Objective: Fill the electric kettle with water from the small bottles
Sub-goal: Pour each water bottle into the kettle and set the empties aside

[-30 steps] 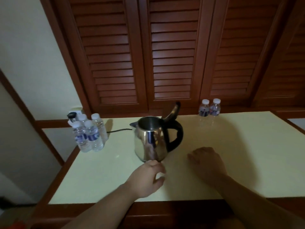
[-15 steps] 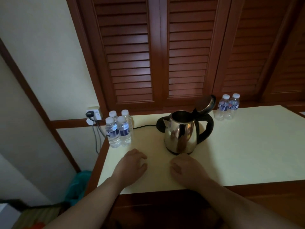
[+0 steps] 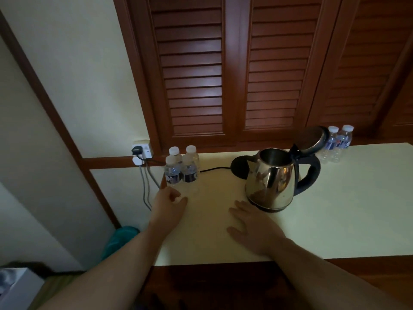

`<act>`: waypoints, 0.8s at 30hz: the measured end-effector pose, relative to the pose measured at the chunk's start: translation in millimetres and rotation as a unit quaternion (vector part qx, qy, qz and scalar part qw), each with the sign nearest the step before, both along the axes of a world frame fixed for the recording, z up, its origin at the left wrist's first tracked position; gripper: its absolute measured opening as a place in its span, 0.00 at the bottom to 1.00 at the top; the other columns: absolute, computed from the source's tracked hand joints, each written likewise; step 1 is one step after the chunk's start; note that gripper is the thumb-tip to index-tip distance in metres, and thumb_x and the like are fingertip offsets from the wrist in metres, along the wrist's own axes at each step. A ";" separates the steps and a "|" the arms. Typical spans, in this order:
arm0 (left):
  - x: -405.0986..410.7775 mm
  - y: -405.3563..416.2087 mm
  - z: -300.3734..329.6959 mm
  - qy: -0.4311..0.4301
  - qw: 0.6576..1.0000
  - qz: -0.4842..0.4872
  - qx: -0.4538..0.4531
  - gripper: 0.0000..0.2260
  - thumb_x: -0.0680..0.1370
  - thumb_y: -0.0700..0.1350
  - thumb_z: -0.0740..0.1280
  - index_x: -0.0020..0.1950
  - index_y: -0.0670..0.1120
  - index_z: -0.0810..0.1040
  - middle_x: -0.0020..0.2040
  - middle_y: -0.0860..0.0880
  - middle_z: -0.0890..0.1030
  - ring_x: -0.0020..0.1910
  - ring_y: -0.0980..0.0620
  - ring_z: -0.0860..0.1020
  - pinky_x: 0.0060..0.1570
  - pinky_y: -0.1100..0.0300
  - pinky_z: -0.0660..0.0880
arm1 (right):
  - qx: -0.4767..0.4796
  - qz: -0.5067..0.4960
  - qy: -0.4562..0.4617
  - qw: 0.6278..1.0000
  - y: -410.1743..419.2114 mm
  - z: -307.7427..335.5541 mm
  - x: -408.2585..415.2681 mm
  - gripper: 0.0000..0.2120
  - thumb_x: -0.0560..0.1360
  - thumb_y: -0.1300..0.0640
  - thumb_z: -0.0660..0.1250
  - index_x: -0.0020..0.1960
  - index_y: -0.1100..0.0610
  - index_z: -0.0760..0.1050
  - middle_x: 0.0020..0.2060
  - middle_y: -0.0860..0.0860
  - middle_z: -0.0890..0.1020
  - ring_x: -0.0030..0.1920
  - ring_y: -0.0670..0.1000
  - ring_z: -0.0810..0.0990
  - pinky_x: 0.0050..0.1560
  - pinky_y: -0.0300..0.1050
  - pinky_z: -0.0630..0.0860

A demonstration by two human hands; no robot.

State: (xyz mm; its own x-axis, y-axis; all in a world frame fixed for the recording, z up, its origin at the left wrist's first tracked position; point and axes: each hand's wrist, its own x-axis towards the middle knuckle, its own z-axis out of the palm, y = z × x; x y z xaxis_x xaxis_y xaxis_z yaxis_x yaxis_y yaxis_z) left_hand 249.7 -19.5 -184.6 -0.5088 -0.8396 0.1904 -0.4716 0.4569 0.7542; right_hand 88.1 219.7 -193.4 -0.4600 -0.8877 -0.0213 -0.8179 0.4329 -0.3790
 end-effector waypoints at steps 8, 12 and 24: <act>-17.9 -33.9 9.5 0.030 0.998 0.040 0.046 0.28 0.70 0.44 0.80 0.64 0.47 0.70 0.57 0.48 0.80 0.55 0.45 0.81 0.50 0.51 0.78 | -0.016 -0.009 0.001 1.000 0.2 -1.9 -0.6 0.35 0.79 0.33 0.60 0.82 0.43 0.59 0.83 0.41 0.56 0.82 0.44 0.51 0.79 0.43 0.50; -21.0 -44.5 7.9 -0.018 1.000 0.008 0.016 0.29 0.73 0.48 0.79 0.70 0.46 0.72 0.63 0.47 0.82 0.61 0.43 0.81 0.56 0.51 0.75 | -0.016 -0.007 0.000 1.000 -0.1 -1.8 -1.0 0.35 0.79 0.33 0.61 0.82 0.43 0.60 0.83 0.42 0.56 0.82 0.44 0.52 0.79 0.42 0.50; 12.9 25.3 3.6 -0.003 0.998 -0.048 0.036 0.28 0.69 0.55 0.81 0.66 0.57 0.74 0.57 0.58 0.81 0.54 0.55 0.81 0.52 0.55 0.81 | -0.052 -0.008 -0.067 0.996 0.5 14.9 -2.9 0.29 0.82 0.36 0.61 0.78 0.47 0.68 0.77 0.46 0.69 0.76 0.46 0.66 0.74 0.40 0.60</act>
